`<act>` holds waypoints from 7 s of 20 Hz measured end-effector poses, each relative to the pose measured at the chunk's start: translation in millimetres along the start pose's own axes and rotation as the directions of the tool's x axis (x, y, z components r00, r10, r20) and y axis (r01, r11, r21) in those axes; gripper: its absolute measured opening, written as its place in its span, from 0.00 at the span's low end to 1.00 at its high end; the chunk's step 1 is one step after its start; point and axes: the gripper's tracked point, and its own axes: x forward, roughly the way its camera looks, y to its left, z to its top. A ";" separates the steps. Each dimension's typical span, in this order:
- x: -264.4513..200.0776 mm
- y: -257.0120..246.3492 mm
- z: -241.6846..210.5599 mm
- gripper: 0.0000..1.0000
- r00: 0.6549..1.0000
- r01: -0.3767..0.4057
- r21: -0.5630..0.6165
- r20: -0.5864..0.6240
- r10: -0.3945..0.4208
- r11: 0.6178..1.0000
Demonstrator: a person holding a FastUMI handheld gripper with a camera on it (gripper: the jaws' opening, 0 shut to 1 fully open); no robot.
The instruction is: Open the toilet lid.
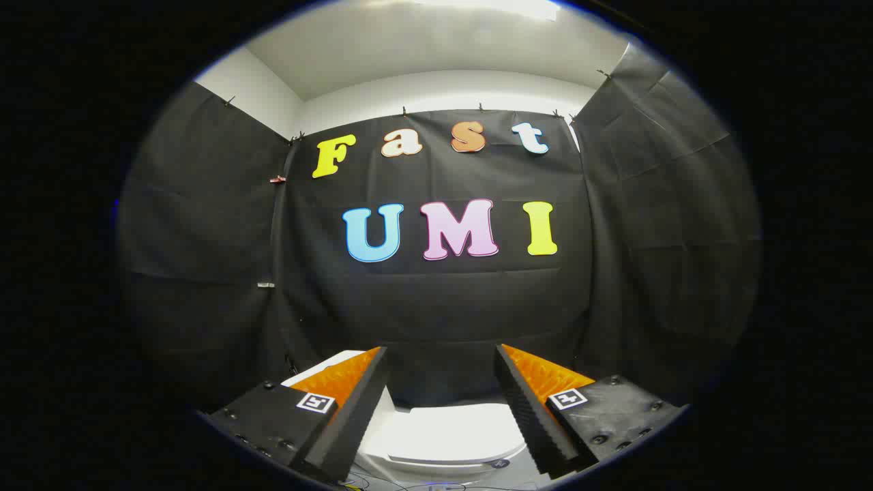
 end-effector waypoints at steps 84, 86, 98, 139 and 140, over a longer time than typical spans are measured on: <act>62.9 -167.8 -535.9 0.32 0.750 0.528 0.763 -0.625 0.217 0.374; 63.1 -167.9 -537.4 0.31 0.757 0.522 0.777 -0.612 0.228 0.351; 68.0 -171.2 -526.3 0.14 0.752 0.506 0.751 -0.625 0.210 0.425; 126.2 62.4 -286.1 0.16 0.867 -0.090 0.299 -0.445 0.222 0.950; 127.4 69.4 -284.2 0.15 0.867 -0.101 0.303 -0.440 0.233 0.948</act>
